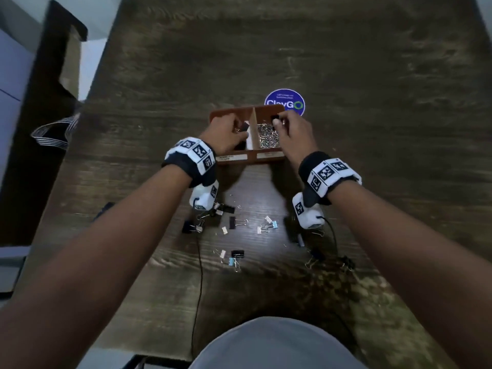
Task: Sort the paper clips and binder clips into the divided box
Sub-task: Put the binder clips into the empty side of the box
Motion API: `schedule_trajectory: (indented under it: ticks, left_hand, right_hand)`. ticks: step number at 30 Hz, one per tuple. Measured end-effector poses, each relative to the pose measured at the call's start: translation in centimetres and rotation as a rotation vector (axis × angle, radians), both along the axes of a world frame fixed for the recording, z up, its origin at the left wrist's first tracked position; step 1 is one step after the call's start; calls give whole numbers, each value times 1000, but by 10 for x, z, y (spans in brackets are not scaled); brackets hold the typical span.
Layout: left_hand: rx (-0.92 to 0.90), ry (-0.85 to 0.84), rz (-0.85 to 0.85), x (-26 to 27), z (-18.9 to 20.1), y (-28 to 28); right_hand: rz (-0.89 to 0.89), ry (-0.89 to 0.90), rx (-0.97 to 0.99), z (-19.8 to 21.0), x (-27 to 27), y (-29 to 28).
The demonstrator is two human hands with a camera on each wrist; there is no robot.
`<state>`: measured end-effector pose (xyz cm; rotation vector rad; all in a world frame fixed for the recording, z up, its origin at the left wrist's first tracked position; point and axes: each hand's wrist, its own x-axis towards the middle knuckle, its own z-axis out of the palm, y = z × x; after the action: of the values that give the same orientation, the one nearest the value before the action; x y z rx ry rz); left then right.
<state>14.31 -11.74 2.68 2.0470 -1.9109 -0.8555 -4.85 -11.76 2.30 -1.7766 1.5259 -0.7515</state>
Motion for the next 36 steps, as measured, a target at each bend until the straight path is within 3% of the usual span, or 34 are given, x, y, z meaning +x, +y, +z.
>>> schedule_trajectory:
  ticks: [3,6,11,16,18,21,24,29,36]
  left_hand:
    - [95,3,82,20,6,-12]
    - [46,56,172,31,10,-17]
    - [-53,110,273,45,10,-5]
    - [-11,72,320,64,-17,41]
    - [58,16,278,71,-32,72]
    - [171,-60,211,79,-55,119]
    - [261,-148,136,82,-68,154]
    - [329,-263,95,79,-88,202]
    - [216,-124,166,80,-117,228]
  right_hand:
    - [59,14,215,7,35,-16]
    - [50,-80,402,9,59,-25]
    - [-14,-96,393,-3,57,-22]
    - [4,-130,297,-21,32,21]
    - [174,-45,341,-32,29,48]
    - [502,283,445,-53,36,79]
    - [696,583,354,-73,58,104]
    - [736,735,151,-96,93,132]
    - [659,769,182,-108,81,138]
